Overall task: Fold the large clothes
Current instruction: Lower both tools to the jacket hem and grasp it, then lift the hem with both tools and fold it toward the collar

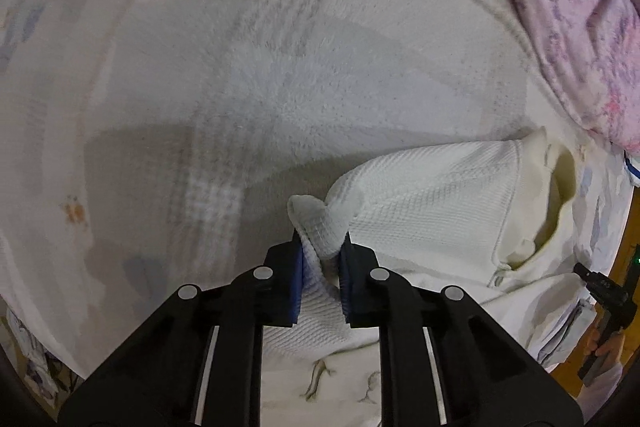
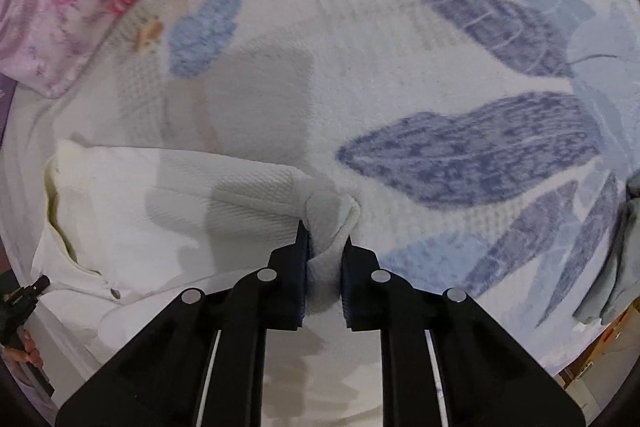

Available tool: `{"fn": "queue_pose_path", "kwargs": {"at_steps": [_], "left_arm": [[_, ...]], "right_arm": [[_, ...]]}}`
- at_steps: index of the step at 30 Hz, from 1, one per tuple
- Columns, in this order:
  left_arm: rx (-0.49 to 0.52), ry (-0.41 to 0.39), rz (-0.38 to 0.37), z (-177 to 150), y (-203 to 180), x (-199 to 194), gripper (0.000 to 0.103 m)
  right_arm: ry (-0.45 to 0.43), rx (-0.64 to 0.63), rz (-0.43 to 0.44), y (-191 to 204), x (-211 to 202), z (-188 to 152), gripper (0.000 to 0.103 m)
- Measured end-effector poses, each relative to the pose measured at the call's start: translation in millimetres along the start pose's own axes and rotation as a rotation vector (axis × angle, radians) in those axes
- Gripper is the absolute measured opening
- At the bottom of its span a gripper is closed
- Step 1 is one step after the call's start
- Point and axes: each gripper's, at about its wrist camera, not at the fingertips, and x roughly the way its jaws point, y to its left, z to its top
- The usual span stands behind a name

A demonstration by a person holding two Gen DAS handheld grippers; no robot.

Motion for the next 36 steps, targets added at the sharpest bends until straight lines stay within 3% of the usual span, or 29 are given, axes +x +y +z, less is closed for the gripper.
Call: {"fn": "queue_pose_path", "kwargs": {"at_steps": [6, 10, 16, 23, 30, 36], "left_arm": [[0.025, -0.054, 0.003, -12.8, 3.3, -37.4, 0.014], [0.037, -0.104, -0.001, -38.5, 8.2, -64.2, 0.014], [0.144, -0.168, 0.012, -97.8, 1.9, -92.5, 0.013], [0.188, -0.222, 0.009, -171.6, 8.4, -116.5, 0.013], [0.166, -0.199, 0.036, -270.4, 40.1, -110.5, 0.013], [0.097, -0.134, 0.091, -348.5, 70.0, -74.0, 0.013]], "right_arm": [[-0.072, -0.008, -0.003, -6.3, -40.7, -28.3, 0.012], [-0.125, -0.009, 0.008, -6.3, -67.1, -50.7, 0.011], [-0.189, -0.013, 0.05, 1.2, -102.1, -97.6, 0.011], [-0.247, -0.02, 0.1, -11.4, -139.1, -186.4, 0.011], [-0.24, -0.016, 0.1, -43.1, -129.2, -284.2, 0.011], [-0.137, -0.012, 0.083, -68.0, -80.9, -355.5, 0.012]]}}
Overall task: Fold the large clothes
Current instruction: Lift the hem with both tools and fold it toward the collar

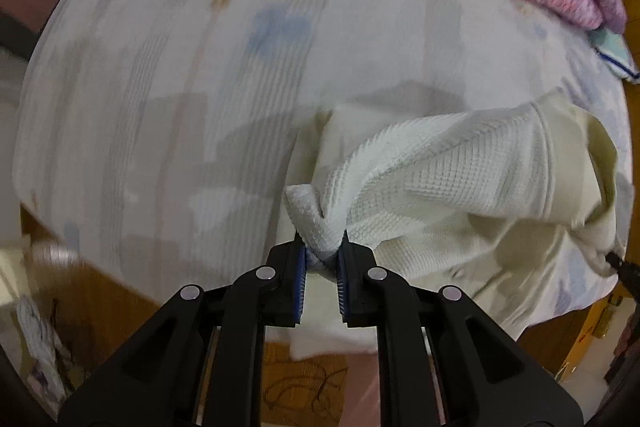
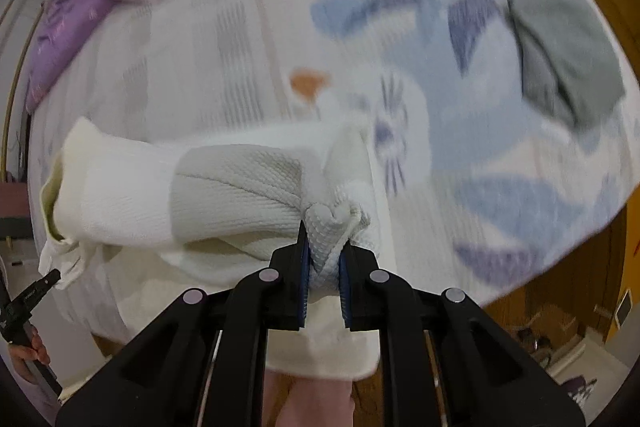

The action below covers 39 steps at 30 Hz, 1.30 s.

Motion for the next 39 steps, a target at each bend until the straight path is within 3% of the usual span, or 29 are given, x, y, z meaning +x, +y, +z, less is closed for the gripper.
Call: {"fn": "queue_pose_path", "kwargs": {"at_steps": [6, 10, 11, 12, 13, 14, 17, 19, 21, 22, 24, 27, 29, 33, 39], "left_arm": [[-0.02, 0.108, 0.056, -56.4, 21.4, 69.6, 0.013], [-0.033, 0.186, 0.056, -71.6, 28.4, 96.0, 0.02], [-0.034, 0.195, 0.048, -72.5, 28.1, 93.8, 0.023], [-0.013, 0.201, 0.045, -74.3, 25.7, 87.1, 0.029], [0.022, 0.209, 0.055, -75.8, 22.4, 79.9, 0.036], [0.047, 0.208, 0.066, -76.5, 20.3, 73.7, 0.038], [0.09, 0.173, 0.049, -77.9, 11.1, 43.6, 0.038], [0.112, 0.136, 0.01, -70.9, -0.4, 25.9, 0.038], [0.126, 0.098, -0.01, -61.8, -11.7, 18.4, 0.038], [0.127, 0.08, -0.03, -52.9, -17.9, 17.5, 0.038], [0.124, 0.06, -0.061, -34.2, -28.9, 21.0, 0.03], [0.129, 0.043, -0.105, -5.4, -50.6, 39.4, 0.03], [0.117, 0.081, -0.121, 4.8, -59.5, 65.5, 0.03], [0.121, 0.183, -0.124, -21.0, -57.6, 99.0, 0.025], [0.138, 0.3, -0.084, -111.9, -34.3, 111.7, 0.026]], "right_arm": [[0.123, 0.04, -0.036, -32.2, 73.1, -57.4, 0.012], [0.207, 0.07, -0.044, -42.0, 100.2, -72.5, 0.02], [0.23, 0.082, -0.042, -41.9, 95.5, -72.9, 0.033], [0.254, 0.088, -0.052, -41.3, 90.8, -73.5, 0.06], [0.264, 0.095, -0.062, -40.2, 83.4, -74.2, 0.076], [0.238, 0.099, -0.04, -37.7, 67.9, -74.9, 0.076], [0.171, 0.068, 0.041, -22.1, 32.8, -70.6, 0.074], [0.147, 0.029, 0.071, -6.7, 22.9, -62.2, 0.062], [0.149, -0.017, 0.146, 16.0, 27.5, -45.7, 0.032], [0.164, -0.027, 0.178, 25.2, 34.5, -36.7, 0.024], [0.202, -0.059, 0.225, 50.5, 59.3, -18.4, 0.022], [0.275, -0.081, 0.203, 81.0, 101.7, 1.5, 0.022], [0.342, -0.034, 0.222, 93.0, 130.5, 6.5, 0.019], [0.41, -0.081, 0.177, 102.1, 145.6, -25.1, 0.015], [0.482, -0.095, 0.163, 70.3, 129.1, -106.1, 0.013]]}}
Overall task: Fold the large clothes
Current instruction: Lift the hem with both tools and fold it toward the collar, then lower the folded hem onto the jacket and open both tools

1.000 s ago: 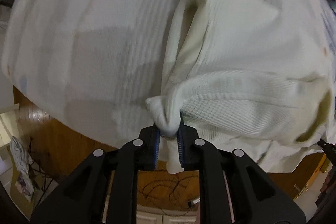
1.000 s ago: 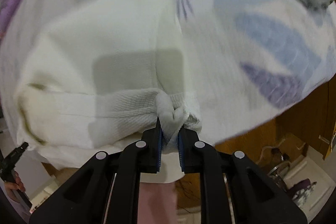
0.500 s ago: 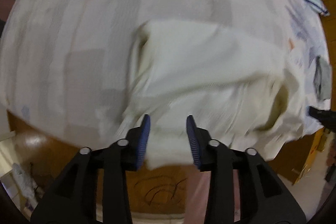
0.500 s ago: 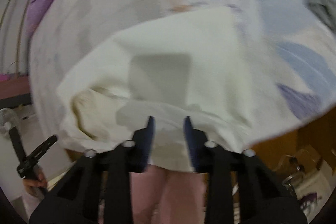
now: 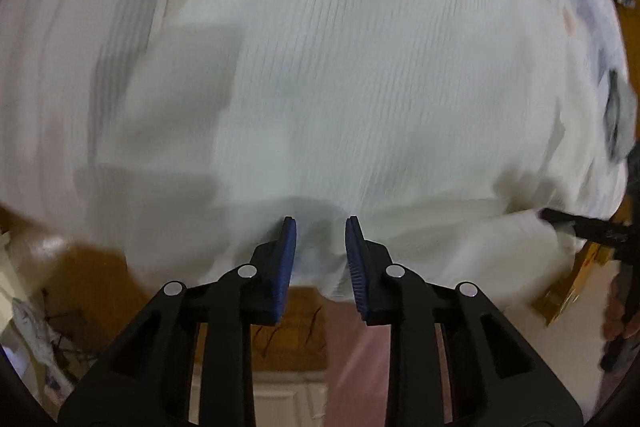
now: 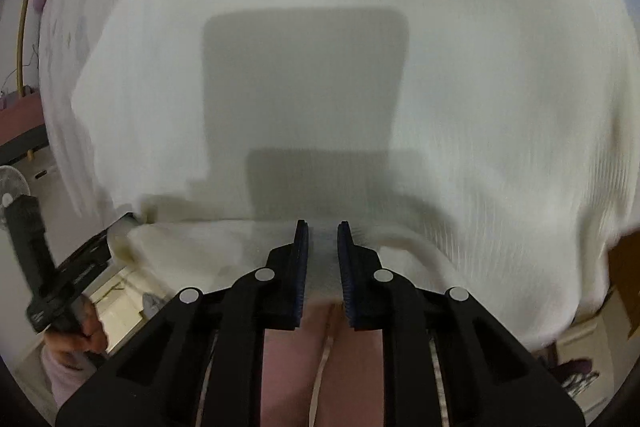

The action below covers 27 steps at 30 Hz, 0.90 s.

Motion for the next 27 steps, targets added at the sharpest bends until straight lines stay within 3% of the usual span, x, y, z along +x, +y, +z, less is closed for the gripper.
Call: {"fn": "queue_pose_path", "kwargs": {"at_steps": [3, 6, 8, 9, 10, 11, 14, 15, 16, 17, 18, 19, 22, 24, 27], "left_arm": [[-0.044, 0.071, 0.026, -33.9, 16.1, 21.4, 0.026], [-0.056, 0.055, 0.045, -48.1, 25.1, 18.5, 0.027], [-0.066, 0.007, 0.045, -49.3, 31.7, 6.2, 0.029], [-0.078, -0.027, 0.047, -47.3, 37.8, -3.2, 0.039], [-0.092, -0.064, 0.057, -43.7, 44.7, -12.7, 0.049], [-0.102, -0.093, 0.068, -41.8, 51.4, -19.5, 0.051], [-0.172, -0.194, 0.107, -18.4, 78.7, -41.3, 0.058], [-0.195, -0.207, 0.117, -10.5, 82.8, -42.4, 0.066], [-0.226, -0.214, 0.133, -2.3, 91.0, -39.6, 0.066], [-0.244, -0.211, 0.122, 5.8, 97.8, -32.6, 0.065], [-0.255, -0.195, 0.091, 11.3, 101.5, -23.7, 0.051], [-0.266, -0.171, 0.044, 15.0, 102.1, -15.2, 0.035], [-0.261, -0.134, 0.049, 11.0, 93.0, 2.8, 0.035], [-0.283, -0.111, 0.027, 2.0, 93.2, 5.7, 0.034], [-0.268, -0.038, 0.034, -0.3, 86.1, 3.5, 0.031]], "right_arm": [[0.048, 0.028, -0.022, -21.3, 12.8, -35.4, 0.013], [0.021, 0.078, -0.015, -40.3, 4.4, -53.1, 0.017], [-0.04, 0.147, 0.003, -59.0, -16.0, -55.0, 0.034], [-0.072, 0.174, 0.0, -72.1, -24.7, -55.0, 0.05], [-0.124, 0.207, -0.008, -82.1, -36.4, -52.2, 0.054], [-0.183, 0.241, -0.022, -93.6, -52.2, -48.2, 0.055], [-0.282, 0.296, -0.042, -111.2, -74.7, -31.1, 0.055], [-0.311, 0.306, -0.051, -118.1, -77.4, -21.9, 0.052], [-0.328, 0.306, -0.06, -121.9, -74.7, -13.2, 0.033], [-0.318, 0.297, -0.071, -125.1, -68.3, -5.3, 0.022], [-0.29, 0.287, -0.086, -126.8, -59.9, 1.4, 0.014], [-0.258, 0.273, -0.107, -125.7, -46.8, 5.9, 0.013], [-0.247, 0.256, -0.204, -125.6, -21.5, 1.1, 0.013], [-0.242, 0.308, -0.163, -133.7, -19.8, -6.3, 0.013], [-0.129, 0.345, -0.154, -138.4, -25.0, -4.3, 0.014]]}}
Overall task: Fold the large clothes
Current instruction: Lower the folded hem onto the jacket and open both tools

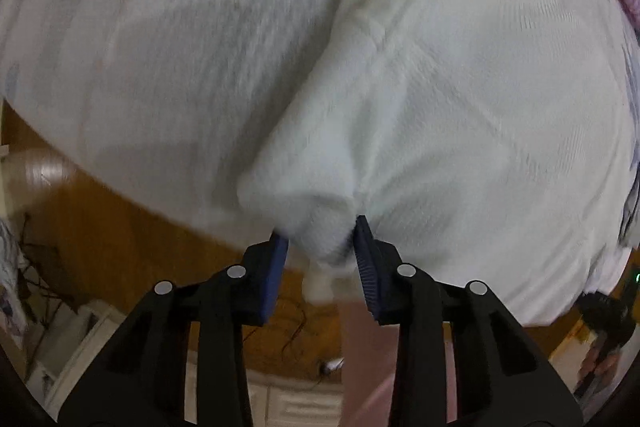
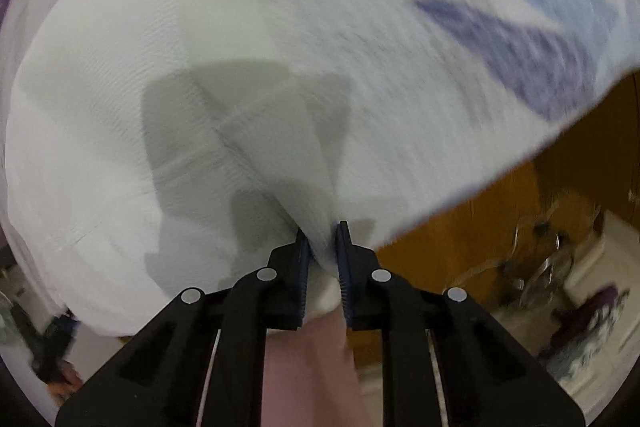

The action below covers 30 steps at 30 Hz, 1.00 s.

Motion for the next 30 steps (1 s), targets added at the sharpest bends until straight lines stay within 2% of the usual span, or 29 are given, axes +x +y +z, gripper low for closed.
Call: {"fn": "queue_pose_path", "kwargs": {"at_steps": [2, 4, 5, 6, 7, 8, 9, 10, 12, 14, 15, 16, 18, 19, 21, 23, 25, 30], "left_arm": [[0.039, 0.003, 0.036, 1.5, -5.4, -14.7, 0.032], [0.052, -0.045, 0.019, 14.8, -15.0, -38.6, 0.034], [0.053, -0.073, 0.005, 21.3, -15.4, -50.6, 0.038], [0.05, -0.106, -0.007, 35.2, -17.9, -63.4, 0.048], [0.05, -0.137, -0.02, 51.0, -21.5, -73.4, 0.053], [0.057, -0.165, -0.04, 67.5, -26.3, -79.8, 0.053], [0.063, -0.181, -0.053, 78.6, -25.9, -83.7, 0.056], [0.067, -0.202, -0.054, 97.3, -31.4, -83.8, 0.062], [0.066, -0.235, -0.041, 129.5, -39.2, -77.2, 0.069], [0.064, -0.222, -0.11, 159.8, -47.7, -60.5, 0.069], [0.053, -0.201, -0.131, 182.0, -56.7, -54.7, 0.068], [0.046, -0.191, -0.145, 181.7, -46.3, -39.4, 0.059], [0.02, -0.184, -0.227, 187.6, -49.7, -27.3, 0.036], [0.017, -0.188, -0.224, 187.9, -47.8, -28.8, 0.028], [0.064, -0.22, -0.195, 183.1, -53.4, -36.6, 0.017], [0.139, -0.268, -0.138, 174.9, -79.1, -48.7, 0.014], [0.139, -0.307, -0.132, 181.8, -92.9, -59.2, 0.011], [0.094, -0.368, -0.136, 183.8, -110.0, -86.5, 0.01]], "right_arm": [[0.012, -0.022, 0.009, 4.7, -18.5, 5.3, 0.02], [-0.042, -0.024, 0.078, 14.1, -40.3, 12.7, 0.052], [-0.091, -0.025, 0.102, 19.0, -57.4, 22.5, 0.057], [-0.12, -0.028, 0.104, 19.2, -68.4, 29.9, 0.062], [-0.152, -0.031, 0.103, 23.7, -78.0, 39.9, 0.066], [-0.188, -0.035, 0.108, 31.0, -87.6, 56.8, 0.07], [-0.203, -0.036, 0.11, 35.8, -90.1, 66.3, 0.078], [-0.218, -0.035, 0.11, 40.4, -91.2, 78.2, 0.081], [-0.229, -0.03, 0.126, 51.2, -85.2, 108.3, 0.081], [-0.173, 0.0, 0.177, 60.0, -63.4, 136.6, 0.082], [-0.146, 0.011, 0.195, 72.3, -61.3, 150.8, 0.081], [-0.135, 0.022, 0.22, 76.5, -51.9, 156.8, 0.067], [-0.152, 0.042, 0.272, 85.3, -44.6, 160.2, 0.04], [-0.19, 0.039, 0.27, 91.4, -49.3, 157.3, 0.03], [-0.24, 0.02, 0.238, 102.1, -56.4, 151.9, 0.026], [-0.264, 0.026, 0.242, 109.9, -59.4, 148.2, 0.022], [-0.276, 0.035, 0.258, 110.3, -61.8, 139.4, 0.016], [-0.341, 0.046, 0.276, 119.5, -82.2, 135.4, 0.014]]}}
